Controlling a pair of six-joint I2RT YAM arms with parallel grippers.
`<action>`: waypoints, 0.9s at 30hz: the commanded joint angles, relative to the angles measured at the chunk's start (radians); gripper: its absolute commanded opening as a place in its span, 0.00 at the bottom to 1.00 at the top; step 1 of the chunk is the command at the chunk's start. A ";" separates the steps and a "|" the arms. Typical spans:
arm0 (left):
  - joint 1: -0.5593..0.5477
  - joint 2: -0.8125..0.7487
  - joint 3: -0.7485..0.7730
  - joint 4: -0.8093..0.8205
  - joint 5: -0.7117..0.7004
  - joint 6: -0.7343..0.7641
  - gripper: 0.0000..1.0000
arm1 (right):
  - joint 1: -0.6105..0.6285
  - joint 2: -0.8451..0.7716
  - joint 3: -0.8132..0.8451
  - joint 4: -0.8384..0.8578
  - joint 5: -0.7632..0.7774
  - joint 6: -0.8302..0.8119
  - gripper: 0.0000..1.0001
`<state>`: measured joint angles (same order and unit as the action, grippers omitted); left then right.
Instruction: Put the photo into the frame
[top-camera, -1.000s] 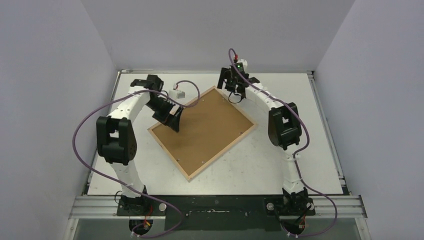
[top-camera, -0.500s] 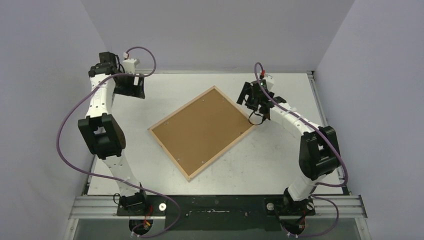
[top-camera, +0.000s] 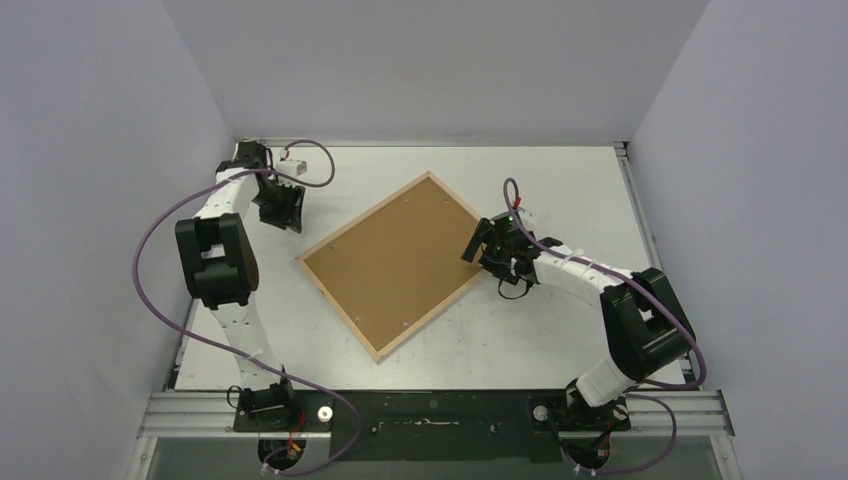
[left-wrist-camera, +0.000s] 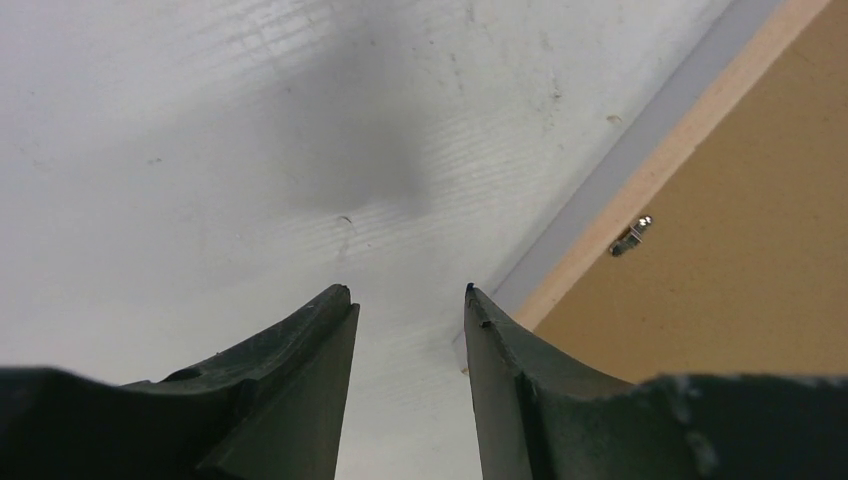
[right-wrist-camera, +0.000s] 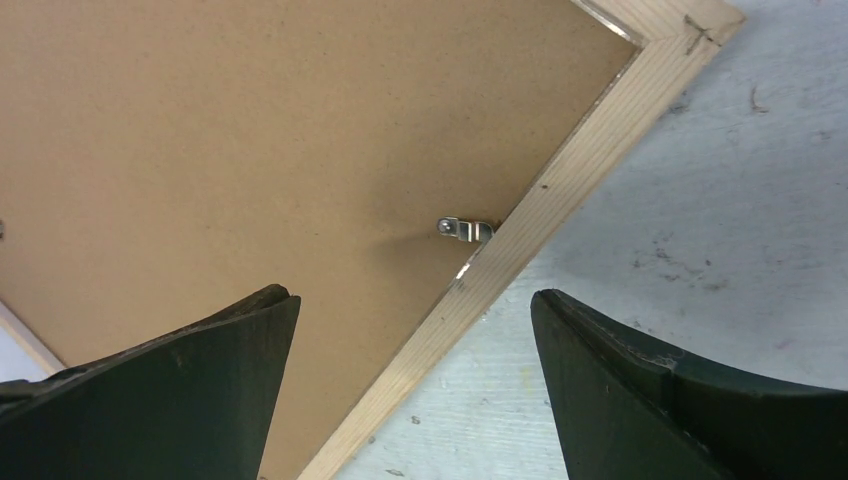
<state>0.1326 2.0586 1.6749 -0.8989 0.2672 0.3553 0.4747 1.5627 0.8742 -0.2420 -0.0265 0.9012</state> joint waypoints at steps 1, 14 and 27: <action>-0.022 0.035 0.009 0.126 -0.073 -0.011 0.41 | 0.008 -0.031 -0.010 0.106 -0.029 0.070 0.90; -0.101 -0.009 -0.179 0.131 -0.017 -0.017 0.28 | -0.057 0.112 0.062 0.211 -0.096 0.076 0.90; -0.233 -0.140 -0.354 0.104 0.203 -0.081 0.26 | -0.173 0.195 0.237 0.152 -0.076 -0.042 0.90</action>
<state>-0.0414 1.9686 1.3548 -0.7586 0.3279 0.3229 0.3305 1.7535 1.0386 -0.0895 -0.1207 0.9127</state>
